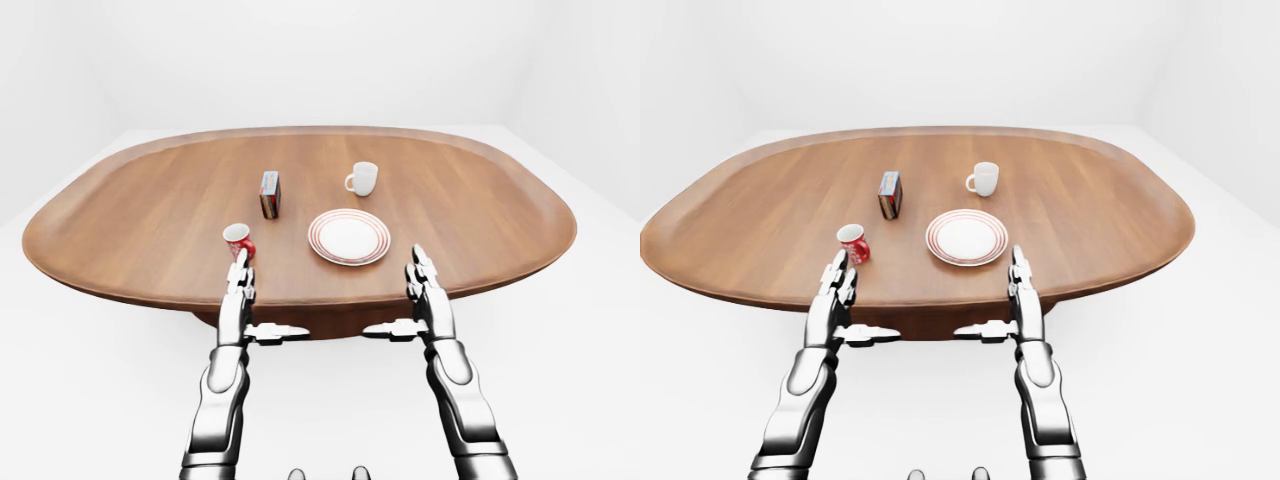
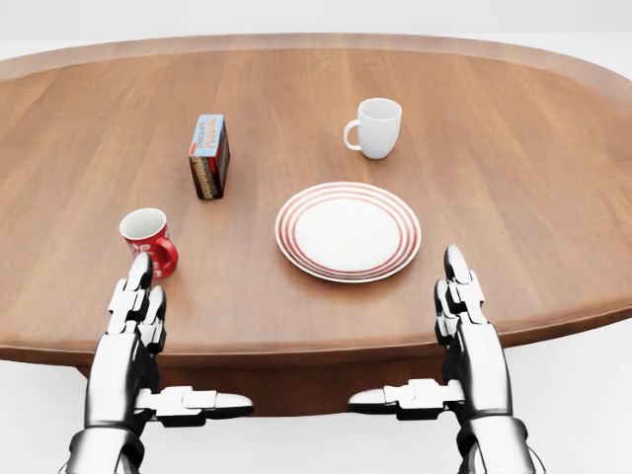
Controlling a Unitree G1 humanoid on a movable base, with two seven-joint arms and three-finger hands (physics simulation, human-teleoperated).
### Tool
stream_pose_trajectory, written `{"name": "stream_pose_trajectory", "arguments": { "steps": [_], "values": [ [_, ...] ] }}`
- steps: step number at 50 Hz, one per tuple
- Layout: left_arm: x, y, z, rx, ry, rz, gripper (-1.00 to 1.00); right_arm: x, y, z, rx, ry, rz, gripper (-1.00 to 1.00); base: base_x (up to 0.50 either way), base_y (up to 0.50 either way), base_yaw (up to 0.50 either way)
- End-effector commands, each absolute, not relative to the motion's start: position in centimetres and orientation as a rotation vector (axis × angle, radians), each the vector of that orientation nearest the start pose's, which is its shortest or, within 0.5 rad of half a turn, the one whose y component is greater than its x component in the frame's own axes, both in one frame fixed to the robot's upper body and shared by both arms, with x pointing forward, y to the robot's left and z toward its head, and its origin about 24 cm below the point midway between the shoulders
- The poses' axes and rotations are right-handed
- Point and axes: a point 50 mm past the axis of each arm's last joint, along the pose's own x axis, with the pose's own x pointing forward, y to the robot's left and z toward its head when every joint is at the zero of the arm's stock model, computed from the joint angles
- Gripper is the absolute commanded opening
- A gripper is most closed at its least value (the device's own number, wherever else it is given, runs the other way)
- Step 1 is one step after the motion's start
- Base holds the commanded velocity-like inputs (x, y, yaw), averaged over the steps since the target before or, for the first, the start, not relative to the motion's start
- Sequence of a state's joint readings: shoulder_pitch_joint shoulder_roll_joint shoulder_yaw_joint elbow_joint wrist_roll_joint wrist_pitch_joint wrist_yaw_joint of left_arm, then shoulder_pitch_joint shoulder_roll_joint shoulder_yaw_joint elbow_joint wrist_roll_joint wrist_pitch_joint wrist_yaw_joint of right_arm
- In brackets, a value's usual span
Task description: Pick up the red mug and put it on the plate
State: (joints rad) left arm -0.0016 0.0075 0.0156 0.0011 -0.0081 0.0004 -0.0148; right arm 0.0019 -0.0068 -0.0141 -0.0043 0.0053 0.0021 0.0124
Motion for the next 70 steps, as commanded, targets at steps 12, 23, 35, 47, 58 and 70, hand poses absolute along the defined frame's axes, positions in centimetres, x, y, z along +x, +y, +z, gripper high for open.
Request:
{"name": "stream_pose_trajectory", "arguments": {
  "steps": [12,23,35,47,58,70],
  "values": [
    [25.4,16.1,4.2,-0.002,-0.001,0.004,1.0,25.1,-16.1,4.3,-0.011,-0.003,-0.006,1.0,0.0,0.0,0.0],
    [25.1,17.0,12.9,-0.172,-0.329,0.035,1.0,25.3,-16.2,10.8,0.039,-0.234,-0.001,1.0,0.0,0.0,0.0],
    [23.2,18.7,20.1,-0.359,-0.649,0.083,1.0,23.9,-15.9,17.3,0.041,-0.525,0.046,1.0,0.0,0.0,0.0],
    [23.6,18.8,20.3,-0.36,-0.647,0.086,1.0,23.8,-15.7,18.0,0.03,-0.556,0.061,1.0,0.0,0.02,0.0],
    [23.8,18.9,20.3,-0.356,-0.642,0.093,1.0,23.8,-15.7,18.2,0.018,-0.565,0.066,1.0,0.0,0.49,0.0],
    [24.1,19.1,19.7,-0.347,-0.616,0.099,1.0,23.7,-15.5,18.1,0.014,-0.562,0.068,1.0,0.0,0.5,0.0]
  ]
}}
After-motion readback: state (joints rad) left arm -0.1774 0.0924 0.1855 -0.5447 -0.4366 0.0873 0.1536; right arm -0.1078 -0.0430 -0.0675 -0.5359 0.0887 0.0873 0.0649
